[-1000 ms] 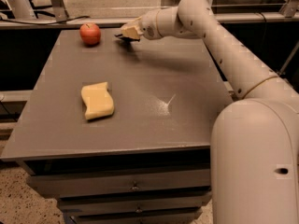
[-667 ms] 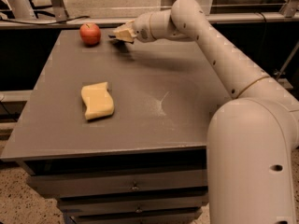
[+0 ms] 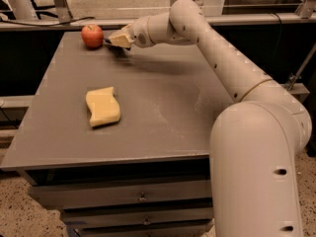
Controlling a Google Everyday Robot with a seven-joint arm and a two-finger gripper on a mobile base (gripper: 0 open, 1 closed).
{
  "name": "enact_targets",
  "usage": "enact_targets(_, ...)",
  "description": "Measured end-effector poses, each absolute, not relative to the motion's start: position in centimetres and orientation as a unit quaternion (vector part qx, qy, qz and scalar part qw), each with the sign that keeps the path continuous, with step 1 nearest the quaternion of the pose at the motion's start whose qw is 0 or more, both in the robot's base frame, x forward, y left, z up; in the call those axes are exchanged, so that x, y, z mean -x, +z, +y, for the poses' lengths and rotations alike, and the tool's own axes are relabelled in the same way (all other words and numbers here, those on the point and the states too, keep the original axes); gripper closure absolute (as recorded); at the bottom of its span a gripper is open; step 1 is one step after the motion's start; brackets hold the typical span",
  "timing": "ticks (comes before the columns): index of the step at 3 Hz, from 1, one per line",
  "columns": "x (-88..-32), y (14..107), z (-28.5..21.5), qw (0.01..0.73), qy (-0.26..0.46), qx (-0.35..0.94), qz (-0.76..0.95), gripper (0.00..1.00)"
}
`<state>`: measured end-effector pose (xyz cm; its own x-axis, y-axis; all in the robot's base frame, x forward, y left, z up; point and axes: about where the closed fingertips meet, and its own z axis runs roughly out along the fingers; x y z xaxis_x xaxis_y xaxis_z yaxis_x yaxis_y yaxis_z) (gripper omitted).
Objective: Move rxbar blueberry near apple
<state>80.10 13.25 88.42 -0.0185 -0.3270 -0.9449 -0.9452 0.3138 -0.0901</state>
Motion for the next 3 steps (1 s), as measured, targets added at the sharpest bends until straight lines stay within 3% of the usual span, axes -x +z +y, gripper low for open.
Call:
enact_targets(2,-79.85,88.00,13.12,0.486,0.311,0.503,0.643,0.14)
enact_targets(3,-79.80,87.86,12.71,0.483,0.308,0.505,0.645,0.00)
